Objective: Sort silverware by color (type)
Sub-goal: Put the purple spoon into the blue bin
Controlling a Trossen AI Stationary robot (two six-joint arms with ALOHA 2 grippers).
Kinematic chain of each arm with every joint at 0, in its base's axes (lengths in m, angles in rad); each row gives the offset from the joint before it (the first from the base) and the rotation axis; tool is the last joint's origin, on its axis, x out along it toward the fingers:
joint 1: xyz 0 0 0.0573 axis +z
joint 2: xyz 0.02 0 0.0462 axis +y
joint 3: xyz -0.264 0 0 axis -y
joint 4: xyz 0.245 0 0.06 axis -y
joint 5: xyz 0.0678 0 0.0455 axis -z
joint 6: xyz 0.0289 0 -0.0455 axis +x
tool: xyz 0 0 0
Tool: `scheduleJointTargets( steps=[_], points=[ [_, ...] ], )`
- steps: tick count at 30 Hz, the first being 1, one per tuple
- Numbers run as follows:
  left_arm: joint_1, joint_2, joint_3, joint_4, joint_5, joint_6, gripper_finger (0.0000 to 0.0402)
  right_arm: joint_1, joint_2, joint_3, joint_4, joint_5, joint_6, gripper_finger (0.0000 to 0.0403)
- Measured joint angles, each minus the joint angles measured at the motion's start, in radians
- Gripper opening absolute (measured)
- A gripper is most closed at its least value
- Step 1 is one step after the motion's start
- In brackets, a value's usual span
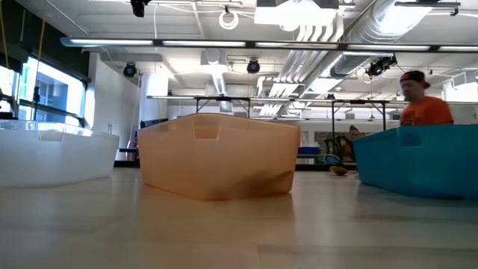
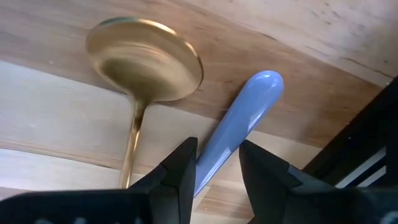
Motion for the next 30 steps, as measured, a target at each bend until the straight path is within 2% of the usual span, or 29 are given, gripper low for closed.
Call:
scheduleJointTargets(
  steps=[5,11,24,30],
  points=[
    [0.000,0.000,0.000,0.000,0.000,0.000,0.0165,0.000,0.001,0.000,-0.014,0.008,-0.003,0.0101],
    [0.000,0.000,0.000,0.000,0.000,-0.018,0.0165,0.000,0.001,0.000,-0.014,0.021,0.001,0.0034],
    [0.000,0.000,0.000,0.000,-0.006,-0.017,0.0165,0.002,-0.015,-0.002,-0.017,0.030,-0.006,0.0033],
    [0.000,0.000,0.000,0.000,-0.006,-0.016,0.0165,0.002,-0.059,0.000,-0.091,0.041,-0.008,0.0023]
  ],
)
